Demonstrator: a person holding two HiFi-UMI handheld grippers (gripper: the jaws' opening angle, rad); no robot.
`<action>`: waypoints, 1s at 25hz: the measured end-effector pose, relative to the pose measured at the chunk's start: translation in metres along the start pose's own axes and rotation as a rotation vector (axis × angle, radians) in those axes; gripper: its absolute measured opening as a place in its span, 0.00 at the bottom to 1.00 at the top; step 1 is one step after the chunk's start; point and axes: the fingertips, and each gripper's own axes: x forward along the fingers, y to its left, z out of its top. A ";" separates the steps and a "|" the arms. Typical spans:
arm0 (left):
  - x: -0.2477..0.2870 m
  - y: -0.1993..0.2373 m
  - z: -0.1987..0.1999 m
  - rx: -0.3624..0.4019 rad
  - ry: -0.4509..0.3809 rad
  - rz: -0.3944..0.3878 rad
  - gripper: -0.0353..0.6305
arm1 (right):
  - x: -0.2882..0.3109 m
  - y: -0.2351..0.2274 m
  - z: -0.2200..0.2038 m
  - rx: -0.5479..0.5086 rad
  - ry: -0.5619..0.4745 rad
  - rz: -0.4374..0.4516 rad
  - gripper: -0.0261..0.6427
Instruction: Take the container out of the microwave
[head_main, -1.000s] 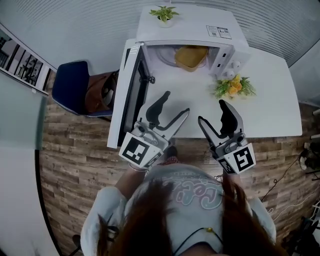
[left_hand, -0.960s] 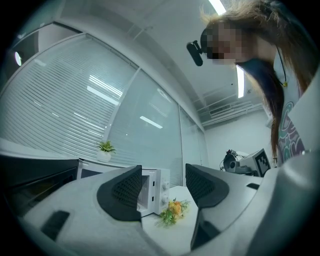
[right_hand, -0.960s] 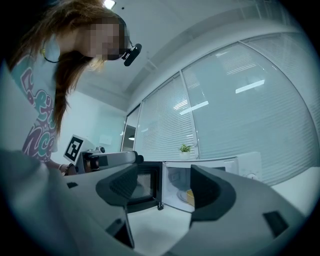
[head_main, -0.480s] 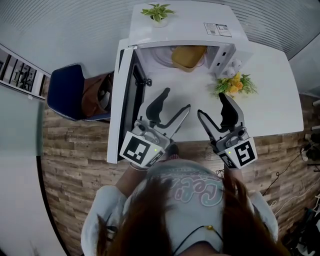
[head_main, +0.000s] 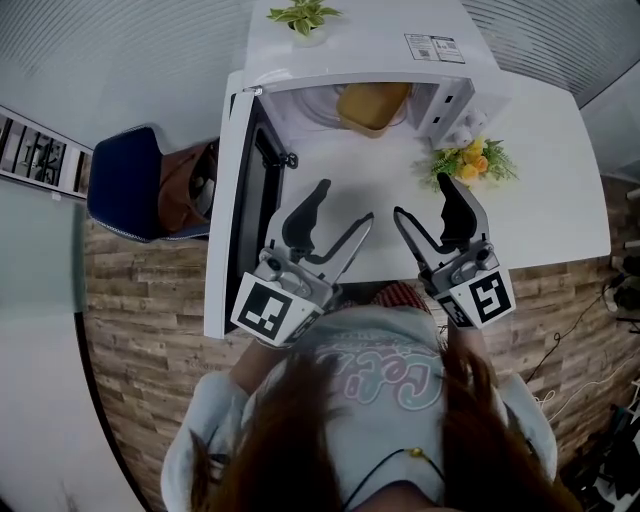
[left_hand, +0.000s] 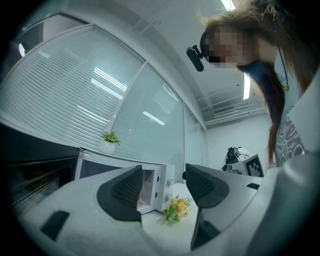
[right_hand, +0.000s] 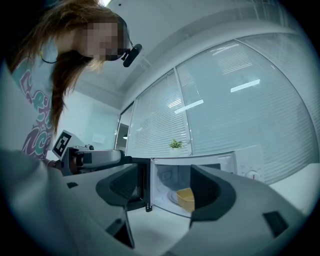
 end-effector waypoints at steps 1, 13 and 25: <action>0.000 0.000 -0.002 -0.004 0.003 0.006 0.44 | 0.001 -0.001 0.000 0.001 -0.001 0.007 0.51; 0.028 0.013 -0.017 -0.014 0.013 0.115 0.44 | 0.019 -0.032 -0.008 0.032 0.032 0.124 0.51; 0.054 0.053 -0.036 0.054 0.041 0.214 0.44 | 0.042 -0.056 -0.025 0.077 0.043 0.161 0.51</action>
